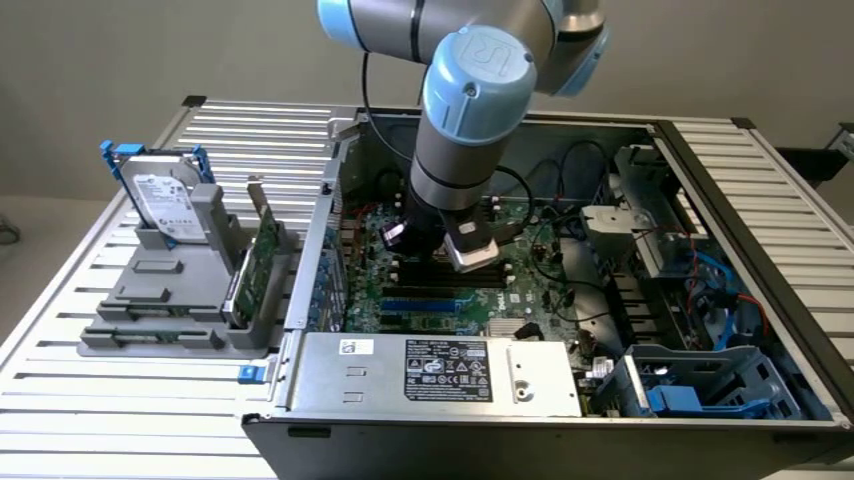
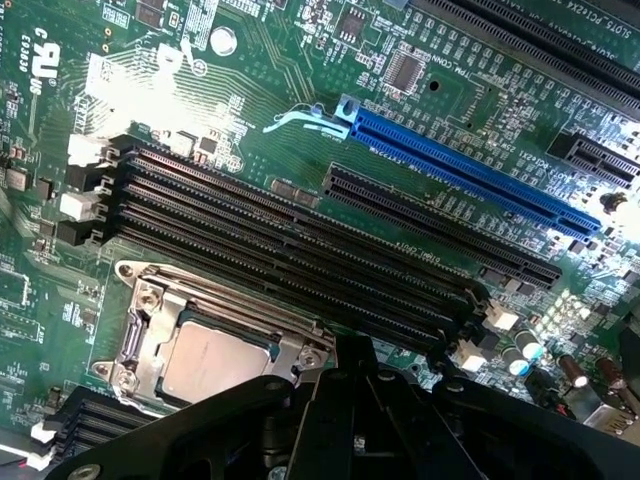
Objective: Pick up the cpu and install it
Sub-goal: 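Install the first cpu locking lever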
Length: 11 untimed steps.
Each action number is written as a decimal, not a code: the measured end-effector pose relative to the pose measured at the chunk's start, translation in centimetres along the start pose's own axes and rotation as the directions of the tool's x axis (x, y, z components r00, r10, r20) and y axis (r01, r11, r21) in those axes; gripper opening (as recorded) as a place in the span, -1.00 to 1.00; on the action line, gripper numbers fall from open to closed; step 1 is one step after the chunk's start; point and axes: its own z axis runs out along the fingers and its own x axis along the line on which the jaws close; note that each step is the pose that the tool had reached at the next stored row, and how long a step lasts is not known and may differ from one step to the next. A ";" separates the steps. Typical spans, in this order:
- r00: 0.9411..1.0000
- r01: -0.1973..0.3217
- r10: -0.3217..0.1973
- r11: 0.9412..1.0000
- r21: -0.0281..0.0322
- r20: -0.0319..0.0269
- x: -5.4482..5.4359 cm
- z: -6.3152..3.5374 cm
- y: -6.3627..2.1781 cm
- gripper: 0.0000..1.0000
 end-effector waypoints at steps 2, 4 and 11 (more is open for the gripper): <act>1.000 0.000 0.000 1.000 -0.002 0.002 0.0 0.05 -0.03 -0.79; 1.000 -0.001 0.001 1.000 -0.006 0.005 0.0 0.07 -0.09 -0.79; 1.000 -0.004 0.004 1.000 -0.021 0.015 0.1 0.12 -0.19 -0.79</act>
